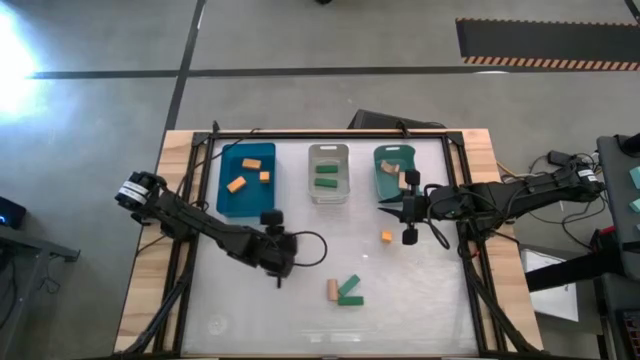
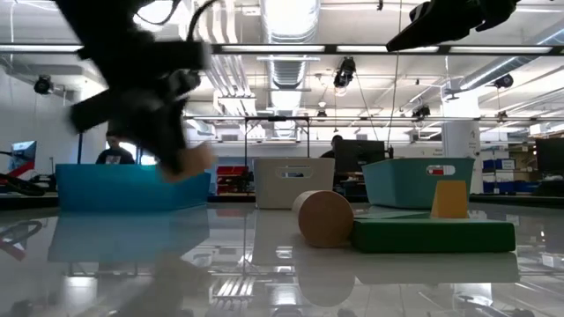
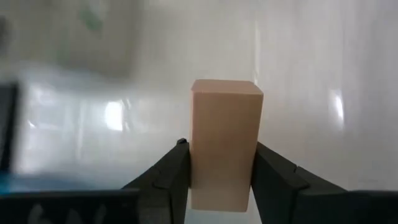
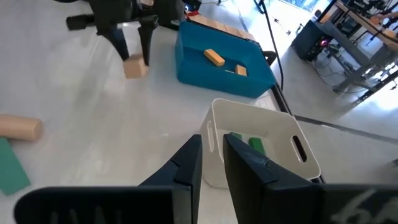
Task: Sort & place blocks by color
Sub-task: Put the brown block into the green bin
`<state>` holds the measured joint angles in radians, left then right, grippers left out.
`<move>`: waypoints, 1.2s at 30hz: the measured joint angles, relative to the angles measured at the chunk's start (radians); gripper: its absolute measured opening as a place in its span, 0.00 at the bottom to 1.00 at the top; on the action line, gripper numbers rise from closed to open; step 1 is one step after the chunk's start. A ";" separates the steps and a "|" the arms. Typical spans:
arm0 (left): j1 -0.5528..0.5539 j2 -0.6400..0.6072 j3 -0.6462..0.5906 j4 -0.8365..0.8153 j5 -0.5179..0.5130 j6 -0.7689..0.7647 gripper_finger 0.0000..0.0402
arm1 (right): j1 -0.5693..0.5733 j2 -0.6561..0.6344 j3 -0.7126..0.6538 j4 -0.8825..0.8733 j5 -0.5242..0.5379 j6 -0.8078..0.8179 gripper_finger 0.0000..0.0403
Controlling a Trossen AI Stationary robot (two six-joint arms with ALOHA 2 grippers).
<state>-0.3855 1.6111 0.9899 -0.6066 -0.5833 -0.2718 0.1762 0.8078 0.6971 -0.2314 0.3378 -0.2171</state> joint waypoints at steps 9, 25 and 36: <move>0.019 -0.007 -0.003 0.736 -0.126 0.307 0.29 | 0.000 0.066 -0.050 0.240 -0.167 0.019 0.14; 0.062 -0.009 -0.049 1.158 -0.102 0.384 0.30 | 0.000 0.249 -0.102 0.687 -0.252 0.062 0.22; 0.065 -0.004 -0.049 1.232 -0.009 0.383 0.31 | 0.000 0.309 -0.022 0.686 -0.280 0.070 0.62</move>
<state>-0.3202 1.6066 0.9409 0.6254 -0.5926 0.1116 0.1764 1.1168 0.6751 0.4545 0.0578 -0.1474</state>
